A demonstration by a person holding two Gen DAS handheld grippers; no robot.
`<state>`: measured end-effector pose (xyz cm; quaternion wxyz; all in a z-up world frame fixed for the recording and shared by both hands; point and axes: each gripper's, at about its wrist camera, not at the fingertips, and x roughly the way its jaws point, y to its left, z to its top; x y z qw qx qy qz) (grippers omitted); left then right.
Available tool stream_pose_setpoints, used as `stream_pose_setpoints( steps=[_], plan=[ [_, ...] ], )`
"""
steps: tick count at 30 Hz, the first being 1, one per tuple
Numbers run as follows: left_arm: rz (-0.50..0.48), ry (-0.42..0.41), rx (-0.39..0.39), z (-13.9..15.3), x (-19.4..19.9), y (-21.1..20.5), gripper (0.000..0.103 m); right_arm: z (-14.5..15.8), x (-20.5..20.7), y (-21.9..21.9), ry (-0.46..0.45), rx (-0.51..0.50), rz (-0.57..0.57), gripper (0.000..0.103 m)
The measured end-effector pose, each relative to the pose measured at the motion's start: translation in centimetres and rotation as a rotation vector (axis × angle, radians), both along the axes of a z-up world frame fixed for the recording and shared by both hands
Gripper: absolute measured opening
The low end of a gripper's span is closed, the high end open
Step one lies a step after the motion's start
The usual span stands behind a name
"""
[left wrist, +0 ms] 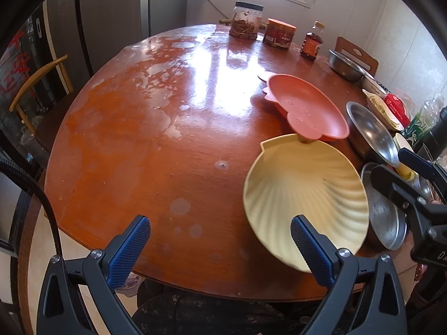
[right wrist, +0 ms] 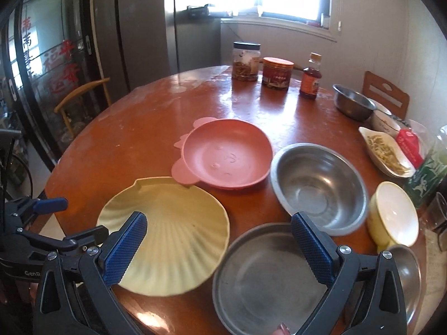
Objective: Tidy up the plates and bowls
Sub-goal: 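Move the left tool to the yellow shell plate and grasp its rim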
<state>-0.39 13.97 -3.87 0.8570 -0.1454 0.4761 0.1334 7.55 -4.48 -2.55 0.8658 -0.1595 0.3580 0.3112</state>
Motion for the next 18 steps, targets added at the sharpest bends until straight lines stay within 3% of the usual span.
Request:
stream_pose_setpoints(
  steps=[6,8,9,10,13,17,18],
  plan=[
    [-0.004,0.012,-0.018,-0.6,0.4,0.5,0.101,-1.6,1.1,1.7,0.041,-0.064,0.038,0.095],
    [-0.011,0.018,-0.02,-0.8,0.7,0.5,0.101,-2.3,1.9,2.2,0.075,-0.092,0.054,0.073],
    [-0.015,0.024,-0.02,-0.8,0.9,0.4,0.101,-2.9,2.3,2.5,0.101,-0.111,0.064,0.053],
    [-0.02,0.027,-0.02,-0.9,1.0,0.4,0.101,-3.2,2.5,2.7,0.111,-0.126,0.063,0.043],
    [-0.036,0.029,-0.023,-1.0,1.4,0.2,0.098,-4.2,3.1,3.1,0.12,-0.167,0.058,0.043],
    [-0.057,0.037,-0.021,-1.3,1.9,0.0,0.076,-4.7,3.3,3.3,0.137,-0.17,0.064,0.036],
    [-0.065,0.032,-0.024,-1.3,2.0,0.0,0.065,-4.7,3.3,3.4,0.137,-0.168,0.07,0.034]
  ],
)
